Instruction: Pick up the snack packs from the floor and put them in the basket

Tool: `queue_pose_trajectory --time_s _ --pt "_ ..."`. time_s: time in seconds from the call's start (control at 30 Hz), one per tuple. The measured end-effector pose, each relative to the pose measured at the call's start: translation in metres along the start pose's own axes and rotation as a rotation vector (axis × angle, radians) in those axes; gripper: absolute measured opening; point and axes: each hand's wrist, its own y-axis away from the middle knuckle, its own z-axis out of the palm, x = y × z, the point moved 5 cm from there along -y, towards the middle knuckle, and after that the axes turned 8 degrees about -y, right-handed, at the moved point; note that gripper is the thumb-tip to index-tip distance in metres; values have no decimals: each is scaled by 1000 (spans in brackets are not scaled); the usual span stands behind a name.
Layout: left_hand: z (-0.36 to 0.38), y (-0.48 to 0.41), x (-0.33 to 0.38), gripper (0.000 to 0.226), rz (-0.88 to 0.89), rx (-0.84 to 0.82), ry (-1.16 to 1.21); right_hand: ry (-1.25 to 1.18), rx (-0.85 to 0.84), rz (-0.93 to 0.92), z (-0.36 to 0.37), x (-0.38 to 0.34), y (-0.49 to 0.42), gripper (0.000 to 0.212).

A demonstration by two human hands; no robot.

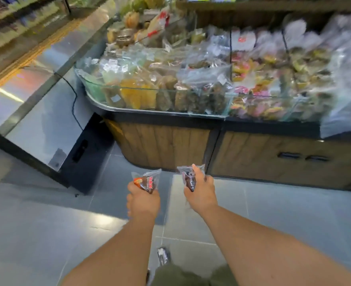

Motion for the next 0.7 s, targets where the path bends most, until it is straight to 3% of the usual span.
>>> queue_pose_trajectory --time_s 0.43,0.7 --pt "224 181 180 68 344 -169 -142 -167 345 281 -270 193 2 82" --pt "320 271 248 70 542 -281 -314 -225 553 397 -373 272 25 72"
